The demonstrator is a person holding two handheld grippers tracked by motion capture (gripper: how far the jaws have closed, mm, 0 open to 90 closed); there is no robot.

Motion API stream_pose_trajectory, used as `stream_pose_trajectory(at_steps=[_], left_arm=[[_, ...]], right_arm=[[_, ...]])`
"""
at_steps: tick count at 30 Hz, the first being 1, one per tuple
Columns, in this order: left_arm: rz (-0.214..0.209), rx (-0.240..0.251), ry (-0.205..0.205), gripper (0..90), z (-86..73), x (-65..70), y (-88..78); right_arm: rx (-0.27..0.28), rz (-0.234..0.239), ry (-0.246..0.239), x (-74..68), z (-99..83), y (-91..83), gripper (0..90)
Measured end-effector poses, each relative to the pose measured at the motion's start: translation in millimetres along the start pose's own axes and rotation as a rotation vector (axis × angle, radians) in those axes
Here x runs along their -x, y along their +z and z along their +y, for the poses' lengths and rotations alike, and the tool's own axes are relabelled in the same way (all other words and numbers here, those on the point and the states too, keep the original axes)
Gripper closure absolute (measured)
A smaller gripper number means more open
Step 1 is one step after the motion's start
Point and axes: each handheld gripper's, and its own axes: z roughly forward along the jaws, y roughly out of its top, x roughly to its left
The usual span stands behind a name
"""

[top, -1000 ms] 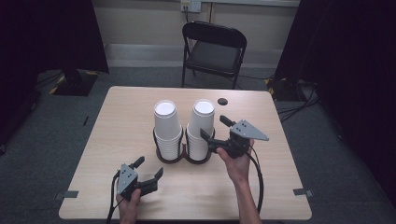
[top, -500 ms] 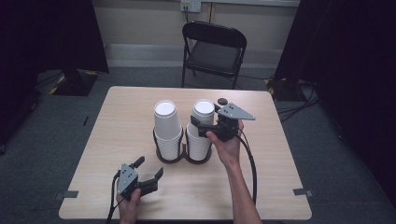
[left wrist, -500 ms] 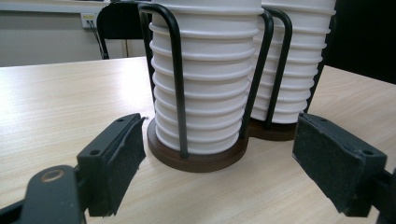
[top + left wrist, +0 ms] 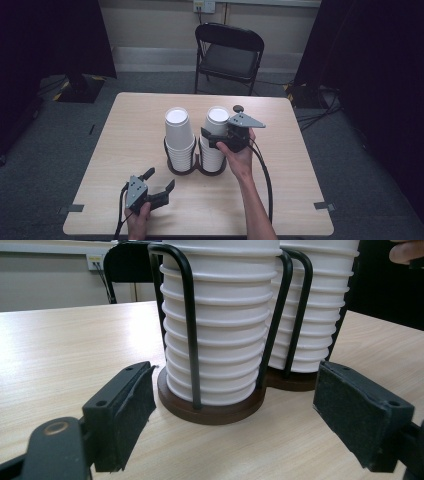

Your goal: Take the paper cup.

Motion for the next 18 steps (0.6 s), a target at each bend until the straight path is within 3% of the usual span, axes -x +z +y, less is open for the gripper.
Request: stream_pose_trajectory(at_steps=[8, 18], left_arm=[[0.005, 0.001, 0.001, 16.4, 0.0, 0.1, 0.0], [-0.001, -0.001, -0.002, 16.4, 0.0, 0.4, 0.3]], right_arm=[[-0.041, -0.018, -0.008, -1.7, -3.8, 5.5, 11.8], [-0.048, -0.03, -0.01, -0.9, -6.9, 8.0, 12.6]])
